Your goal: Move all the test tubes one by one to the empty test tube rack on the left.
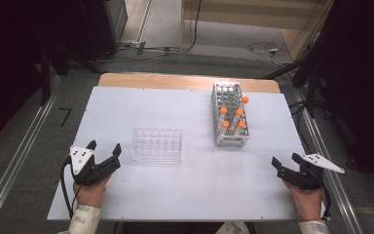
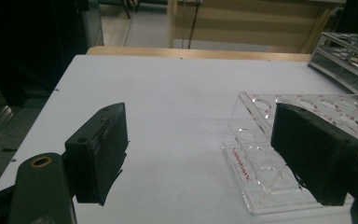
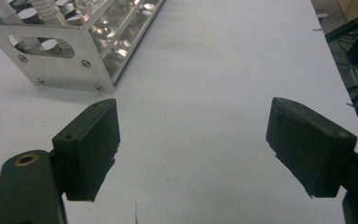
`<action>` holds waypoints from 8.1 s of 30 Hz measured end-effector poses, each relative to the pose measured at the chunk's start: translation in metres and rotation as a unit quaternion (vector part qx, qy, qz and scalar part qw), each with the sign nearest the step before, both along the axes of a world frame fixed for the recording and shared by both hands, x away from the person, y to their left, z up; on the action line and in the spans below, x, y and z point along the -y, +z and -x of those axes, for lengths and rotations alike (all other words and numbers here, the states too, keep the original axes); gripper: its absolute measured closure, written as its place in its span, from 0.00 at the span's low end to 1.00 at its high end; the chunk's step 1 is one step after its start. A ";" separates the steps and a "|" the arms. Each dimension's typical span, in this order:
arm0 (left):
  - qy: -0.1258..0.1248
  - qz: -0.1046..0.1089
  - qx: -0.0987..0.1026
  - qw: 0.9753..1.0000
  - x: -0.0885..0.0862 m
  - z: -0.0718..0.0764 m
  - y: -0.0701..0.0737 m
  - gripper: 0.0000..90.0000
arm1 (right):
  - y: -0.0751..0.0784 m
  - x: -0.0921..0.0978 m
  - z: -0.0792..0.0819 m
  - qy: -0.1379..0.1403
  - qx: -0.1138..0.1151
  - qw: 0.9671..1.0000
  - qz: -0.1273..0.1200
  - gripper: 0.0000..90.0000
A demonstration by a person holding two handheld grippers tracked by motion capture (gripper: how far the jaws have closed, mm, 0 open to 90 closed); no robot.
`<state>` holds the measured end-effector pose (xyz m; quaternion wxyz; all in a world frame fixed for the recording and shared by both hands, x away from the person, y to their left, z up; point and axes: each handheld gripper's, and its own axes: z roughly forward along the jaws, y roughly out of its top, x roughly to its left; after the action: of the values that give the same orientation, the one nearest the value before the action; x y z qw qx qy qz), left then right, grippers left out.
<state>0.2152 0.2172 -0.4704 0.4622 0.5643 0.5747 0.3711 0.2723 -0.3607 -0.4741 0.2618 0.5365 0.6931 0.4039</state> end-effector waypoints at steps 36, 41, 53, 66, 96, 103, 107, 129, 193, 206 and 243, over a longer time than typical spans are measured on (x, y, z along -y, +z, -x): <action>-0.009 -0.003 -0.009 1.000 0.002 -0.003 -0.004 0.22 | 0.006 -0.035 -0.015 0.042 0.009 0.999 0.007 0.19; -0.009 -0.003 -0.011 1.000 0.002 -0.004 -0.004 0.22 | 0.008 -0.040 -0.016 0.052 0.008 0.999 0.006 0.20; -0.009 -0.004 -0.011 1.000 0.003 -0.004 -0.004 0.22 | 0.012 -0.052 -0.024 0.065 0.014 0.998 0.007 0.21; -0.009 -0.002 -0.010 1.000 0.002 -0.004 -0.004 0.22 | 0.017 -0.065 -0.037 0.076 0.020 0.997 0.011 0.23; -0.010 -0.003 -0.012 1.000 0.002 -0.004 -0.004 0.22 | 0.021 -0.095 -0.061 0.108 0.034 0.993 0.028 0.38; -0.010 -0.002 -0.013 1.000 0.002 -0.005 -0.005 0.22 | 0.021 -0.102 -0.067 0.119 0.039 0.992 0.028 0.54; -0.012 -0.005 -0.012 1.000 0.003 -0.005 -0.005 0.23 | 0.020 -0.107 -0.070 0.129 0.044 0.990 0.029 0.62; -0.010 -0.003 -0.013 1.000 0.002 -0.005 -0.005 0.23 | 0.016 -0.114 -0.078 0.131 0.045 0.990 0.029 0.78; -0.029 0.004 -0.003 1.000 0.008 -0.002 0.002 0.22 | 0.052 -0.109 -0.027 0.174 0.081 0.981 0.017 0.79; -0.068 0.000 0.002 0.998 0.026 0.003 0.008 0.23 | 0.044 -0.126 -0.019 0.200 0.068 0.977 0.027 0.79; -0.229 -0.010 -0.004 0.973 0.106 0.001 0.022 0.25 | 0.028 -0.210 0.000 0.328 0.043 0.943 0.037 0.79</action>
<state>0.2142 0.1112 -0.4483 0.5267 0.6869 0.4287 0.2587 0.2726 -0.1510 -0.4463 0.1639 0.2512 0.8336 0.4638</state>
